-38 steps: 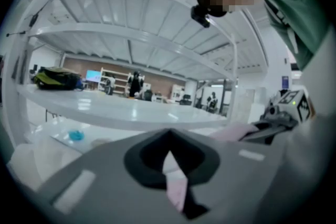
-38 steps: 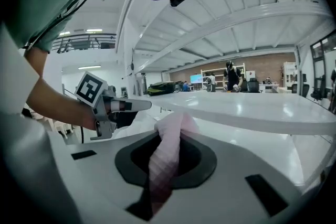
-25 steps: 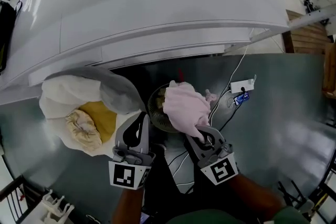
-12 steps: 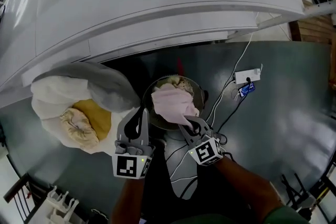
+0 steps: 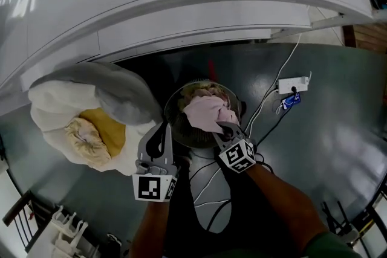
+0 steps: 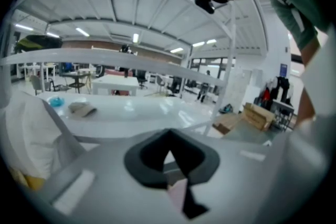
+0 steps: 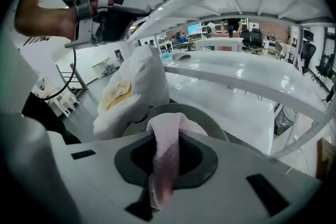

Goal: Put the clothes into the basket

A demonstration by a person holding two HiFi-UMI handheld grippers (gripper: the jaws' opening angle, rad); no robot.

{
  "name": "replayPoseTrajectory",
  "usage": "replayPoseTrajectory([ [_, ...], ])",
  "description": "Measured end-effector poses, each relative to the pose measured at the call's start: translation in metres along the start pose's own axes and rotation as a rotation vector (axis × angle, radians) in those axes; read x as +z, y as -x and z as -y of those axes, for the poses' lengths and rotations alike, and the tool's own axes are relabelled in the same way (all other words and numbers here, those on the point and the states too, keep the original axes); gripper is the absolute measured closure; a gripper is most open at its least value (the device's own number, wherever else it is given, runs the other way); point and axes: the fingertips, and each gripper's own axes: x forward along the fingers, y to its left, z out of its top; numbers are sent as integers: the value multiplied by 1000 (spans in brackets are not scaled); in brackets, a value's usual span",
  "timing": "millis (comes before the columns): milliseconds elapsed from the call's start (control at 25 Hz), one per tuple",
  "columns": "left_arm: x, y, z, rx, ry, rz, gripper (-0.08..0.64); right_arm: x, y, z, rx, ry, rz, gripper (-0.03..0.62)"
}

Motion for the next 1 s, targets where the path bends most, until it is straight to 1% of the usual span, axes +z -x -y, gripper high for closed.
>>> replayPoseTrajectory([
  [120, -4, 2, -4, 8, 8, -7, 560, -9, -7, -6, 39, 6, -32, 551],
  [280, 0, 8, -10, 20, 12, 5, 560, -17, -10, -11, 64, 5, -68, 447],
  [440, 7, 22, -21, 42, 20, 23, 560, -17, -10, -27, 107, 38, -98, 380],
  [560, 12, 38, -32, 65, 29, 34, 560, -7, -7, -42, 124, 70, -98, 374],
  [680, 19, 58, -44, 98, 42, 61, 560, 17, 0, -50, 99, 101, -59, 374],
  [800, 26, 87, -62, 137, 54, 92, 560, 62, 6, -60, 51, 127, 28, 374],
  [880, 27, 110, -79, 167, 66, 111, 560, 94, 5, -76, 49, 146, 74, 376],
  [1000, 24, 151, -108, 224, 90, 133, 560, 142, -3, -109, 72, 177, 133, 397],
])
